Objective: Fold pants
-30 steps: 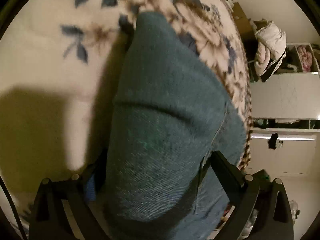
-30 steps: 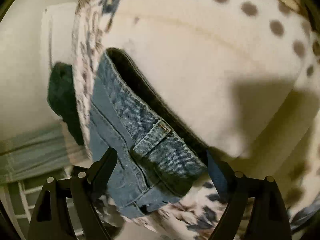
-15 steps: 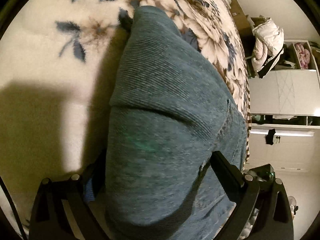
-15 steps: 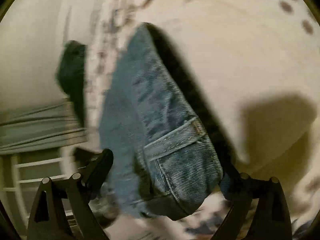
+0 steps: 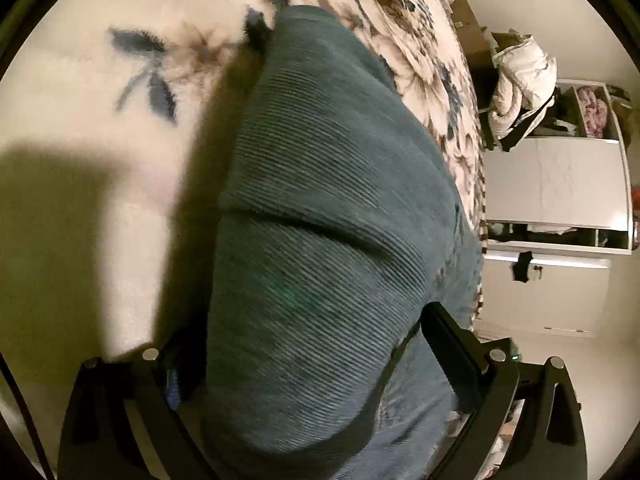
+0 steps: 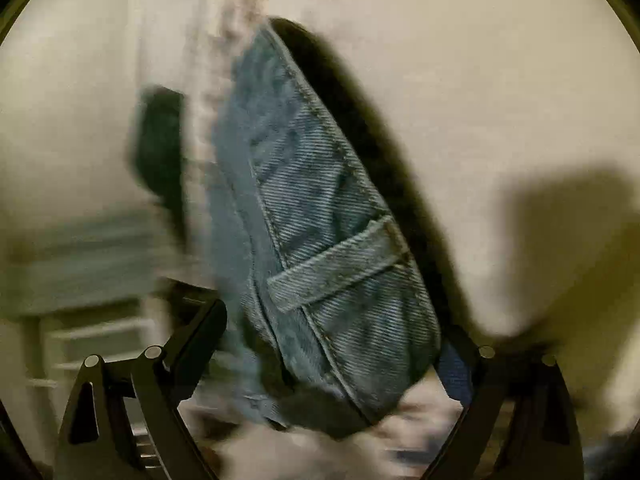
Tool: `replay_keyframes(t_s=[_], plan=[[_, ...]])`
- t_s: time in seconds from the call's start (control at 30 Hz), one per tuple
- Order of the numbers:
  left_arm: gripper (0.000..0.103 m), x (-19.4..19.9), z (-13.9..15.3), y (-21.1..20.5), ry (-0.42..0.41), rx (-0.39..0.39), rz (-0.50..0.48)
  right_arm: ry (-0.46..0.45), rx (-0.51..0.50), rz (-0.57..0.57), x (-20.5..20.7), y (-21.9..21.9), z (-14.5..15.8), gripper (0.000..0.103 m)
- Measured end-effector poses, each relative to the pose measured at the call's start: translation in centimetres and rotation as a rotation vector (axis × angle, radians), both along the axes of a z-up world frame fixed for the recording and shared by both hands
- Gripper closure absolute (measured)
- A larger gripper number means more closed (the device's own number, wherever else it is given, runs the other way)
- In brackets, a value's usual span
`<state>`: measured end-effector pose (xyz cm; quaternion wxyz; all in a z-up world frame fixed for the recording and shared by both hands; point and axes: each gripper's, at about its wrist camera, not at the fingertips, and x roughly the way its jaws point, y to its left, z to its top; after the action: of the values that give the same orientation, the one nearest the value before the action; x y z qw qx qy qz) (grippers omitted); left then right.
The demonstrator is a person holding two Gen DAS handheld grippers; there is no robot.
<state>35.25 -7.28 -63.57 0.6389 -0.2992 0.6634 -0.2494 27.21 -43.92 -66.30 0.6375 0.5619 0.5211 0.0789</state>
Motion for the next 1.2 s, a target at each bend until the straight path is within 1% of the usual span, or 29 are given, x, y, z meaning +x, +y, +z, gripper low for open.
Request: replay_keyframes(t_s=[0.03,0.13,0.17,0.2,0.23,0.27,0.3,0.33,0.37,0.4,0.5,0.53,0.6,0.63,0.67,0.7,0.73,0.77,0.8,0.83,0.87,0.97,1.07,1.17,1.2], plan=[[0.003,0.0,0.0,0.0,-0.002,-0.003,-0.006,0.001,-0.014,0.019,-0.2,0.2,-0.3,0.013],[0.003,-0.1,0.1,-0.1,-0.003,0.003,-0.029,0.006,0.021,0.006,0.5,0.3,-0.6,0.008],[0.003,0.0,0.0,-0.1,-0.002,0.006,-0.033,-0.003,0.035,0.006,0.6,-0.3,-0.6,0.008],[0.003,0.0,0.0,-0.1,0.002,0.005,-0.036,-0.029,0.043,0.012,1.3,0.1,0.0,0.008],[0.003,0.1,0.0,-0.1,0.005,0.001,-0.037,-0.074,0.062,0.016,1.7,0.2,0.7,0.008],[0.003,0.2,-0.1,0.1,0.009,-0.007,-0.036,-0.115,0.096,0.007,1.7,0.2,1.1,0.008],[0.003,0.2,-0.2,0.3,0.015,-0.019,-0.032,-0.141,0.107,0.000,1.5,-0.1,1.3,0.008],[0.003,0.2,-0.2,0.4,0.019,-0.031,-0.031,-0.111,0.041,0.018,1.4,-0.1,1.1,0.009],[0.003,0.1,-0.2,0.6,0.021,-0.039,-0.032,-0.037,-0.057,0.063,1.4,0.0,0.4,0.011],[0.003,0.1,-0.3,0.7,0.022,-0.048,-0.035,-0.011,-0.085,0.089,1.4,0.3,-0.3,0.012],[0.003,0.0,-0.5,0.8,0.016,-0.056,-0.049,-0.041,-0.070,0.069,1.1,0.2,-0.8,0.009],[0.003,0.0,-0.5,0.6,0.011,-0.053,-0.058,-0.044,-0.041,0.050,1.1,0.1,-0.9,0.007],[0.003,-0.1,-0.2,0.2,-0.008,-0.045,-0.082,-0.049,0.015,-0.004,0.8,0.0,-1.4,0.006],[0.003,-0.2,0.0,0.0,-0.019,-0.041,-0.093,-0.051,0.014,-0.009,1.0,0.2,-1.5,0.006],[0.005,-0.3,0.2,-0.4,-0.035,-0.037,-0.108,-0.051,-0.021,0.016,1.5,0.5,-1.4,0.006],[0.018,-0.5,0.8,-0.6,-0.071,-0.038,-0.114,-0.053,-0.058,0.041,1.8,0.9,-1.1,0.006],[0.036,-0.6,1.1,-0.8,-0.089,-0.023,-0.120,-0.052,-0.099,0.064,2.0,1.4,-0.8,0.007],[0.044,-0.7,1.3,-0.9,-0.102,-0.011,-0.123,-0.047,-0.152,0.080,2.1,1.7,-0.3,0.018],[0.056,-1.0,1.9,-0.7,-0.126,-0.003,-0.114,-0.033,-0.192,0.081,2.3,1.8,0.2,0.025],[0.064,-1.1,2.2,-0.6,-0.136,-0.005,-0.108,-0.028,-0.222,0.078,2.1,1.9,0.7,0.037],[0.066,-1.3,2.5,-0.7,-0.146,-0.003,-0.108,-0.031,-0.235,0.076,2.0,1.9,1.0,0.044],[0.073,-2.5,4.4,-1.2,-0.196,0.015,-0.113,-0.048,-0.288,0.064,1.5,2.1,2.9,0.053],[0.075,-3.4,6.6,-1.0,-0.241,0.006,-0.103,-0.066,-0.308,0.050,0.9,3.5,5.3,0.056],[0.075,-3.9,8.9,-0.2,-0.264,-0.018,-0.073,-0.096,-0.312,0.043,0.6,4.6,8.0,0.057],[0.075,-4.1,10.0,0.2,-0.275,-0.033,-0.069,-0.107,-0.310,0.040,0.6,5.7,10.0,0.057]])
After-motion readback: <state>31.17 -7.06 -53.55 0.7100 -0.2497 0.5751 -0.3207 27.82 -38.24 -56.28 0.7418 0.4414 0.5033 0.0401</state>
